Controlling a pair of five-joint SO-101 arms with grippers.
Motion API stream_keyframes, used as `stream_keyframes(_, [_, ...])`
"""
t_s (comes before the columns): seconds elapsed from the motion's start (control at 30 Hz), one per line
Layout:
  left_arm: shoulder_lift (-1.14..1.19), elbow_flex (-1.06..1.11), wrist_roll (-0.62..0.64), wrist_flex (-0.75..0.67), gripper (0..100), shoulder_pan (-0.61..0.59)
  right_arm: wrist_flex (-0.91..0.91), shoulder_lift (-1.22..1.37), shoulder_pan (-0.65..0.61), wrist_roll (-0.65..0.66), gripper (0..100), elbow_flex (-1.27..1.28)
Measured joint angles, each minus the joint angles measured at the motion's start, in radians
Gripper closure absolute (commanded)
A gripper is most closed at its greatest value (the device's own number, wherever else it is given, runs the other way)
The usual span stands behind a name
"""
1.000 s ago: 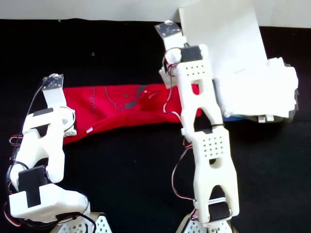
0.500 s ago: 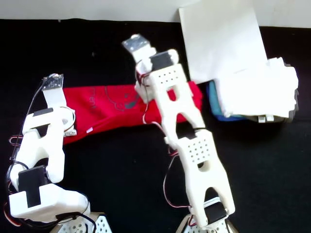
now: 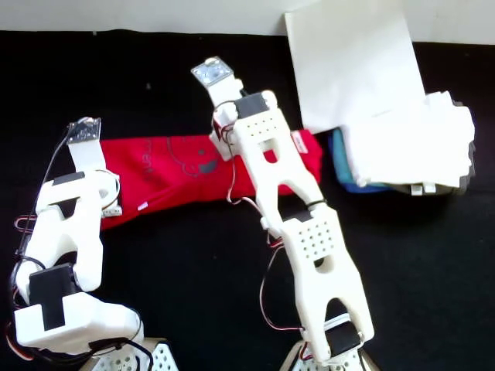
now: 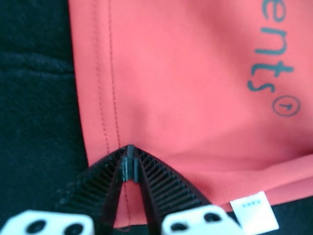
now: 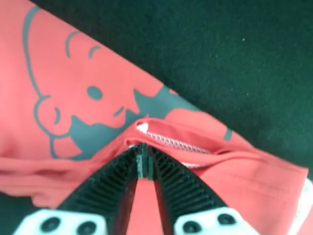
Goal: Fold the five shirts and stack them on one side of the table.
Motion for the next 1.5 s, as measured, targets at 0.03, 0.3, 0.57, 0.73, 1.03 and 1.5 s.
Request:
stream_keyframes(0.03, [0.0, 0.0, 0.0, 0.0, 99, 0.0, 0.002, 0.0, 0.0, 0.0, 98.8, -0.003])
stream_keyframes(0.3, [0.0, 0.0, 0.0, 0.0, 99, 0.0, 0.212, 0.0, -0.087, -0.003, 98.8, -0.18])
stream_keyframes(0.57, [0.0, 0.0, 0.0, 0.0, 99, 0.0, 0.235, 0.117, -0.183, -0.003, 99.1, -0.181])
stream_keyframes(0.73, [0.0, 0.0, 0.0, 0.0, 99, 0.0, 0.219, 0.172, -0.183, -0.005, 99.1, -0.181])
stream_keyframes(1.03, [0.0, 0.0, 0.0, 0.0, 99, 0.0, 0.353, 0.164, -0.198, -0.006, 99.1, -0.19])
stream_keyframes(1.5, [0.0, 0.0, 0.0, 0.0, 99, 0.0, 0.239, 0.114, -0.199, -0.006, 99.1, -0.19])
